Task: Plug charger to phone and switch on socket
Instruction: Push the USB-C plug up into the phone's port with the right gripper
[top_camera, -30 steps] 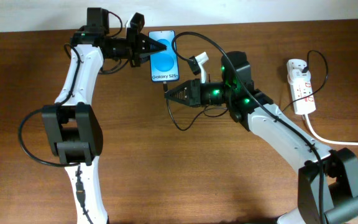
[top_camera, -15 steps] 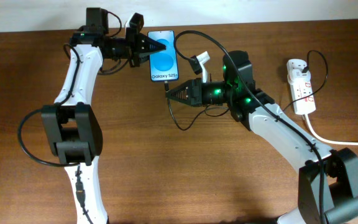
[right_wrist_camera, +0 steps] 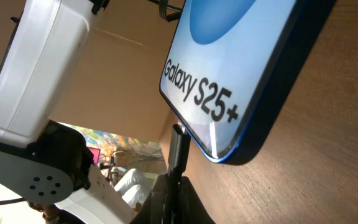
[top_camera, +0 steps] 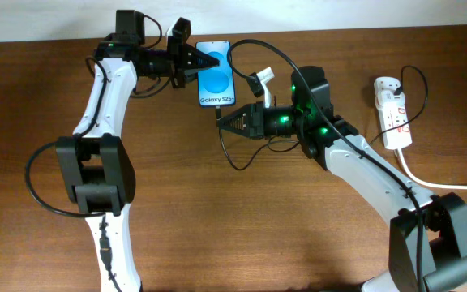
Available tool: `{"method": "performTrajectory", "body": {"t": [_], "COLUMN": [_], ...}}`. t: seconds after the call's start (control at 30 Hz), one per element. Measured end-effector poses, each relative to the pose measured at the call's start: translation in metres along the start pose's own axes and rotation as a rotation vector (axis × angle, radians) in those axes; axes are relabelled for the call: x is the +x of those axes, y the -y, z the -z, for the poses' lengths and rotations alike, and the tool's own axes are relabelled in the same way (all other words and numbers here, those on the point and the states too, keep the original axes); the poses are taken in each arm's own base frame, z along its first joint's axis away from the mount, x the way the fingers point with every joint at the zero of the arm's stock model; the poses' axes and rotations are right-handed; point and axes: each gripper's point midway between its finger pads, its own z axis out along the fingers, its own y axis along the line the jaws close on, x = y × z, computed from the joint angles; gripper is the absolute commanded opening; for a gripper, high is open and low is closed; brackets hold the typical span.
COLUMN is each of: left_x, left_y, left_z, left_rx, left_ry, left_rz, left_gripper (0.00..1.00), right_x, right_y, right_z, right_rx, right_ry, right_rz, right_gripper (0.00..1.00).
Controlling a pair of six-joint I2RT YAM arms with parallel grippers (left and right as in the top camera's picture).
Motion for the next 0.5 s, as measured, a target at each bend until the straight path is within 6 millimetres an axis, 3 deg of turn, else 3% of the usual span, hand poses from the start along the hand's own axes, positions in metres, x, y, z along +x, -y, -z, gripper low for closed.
{"method": "performTrajectory", "body": {"t": [0.5], "left_x": [-0.0002], "left_y": [-0.0003], "left_z": [-0.0008], "left_rx": [-0.003], "left_ry": [0.000], "left_rz": [-0.026], "left_gripper": [0.00], "right_x": [-0.0029], "right_y": [0.0005], "right_z": [0.0014], "right_rx": [0.001], "right_ry": [0.013], "right_rz": [0.004], "right_gripper": [0.04]}}
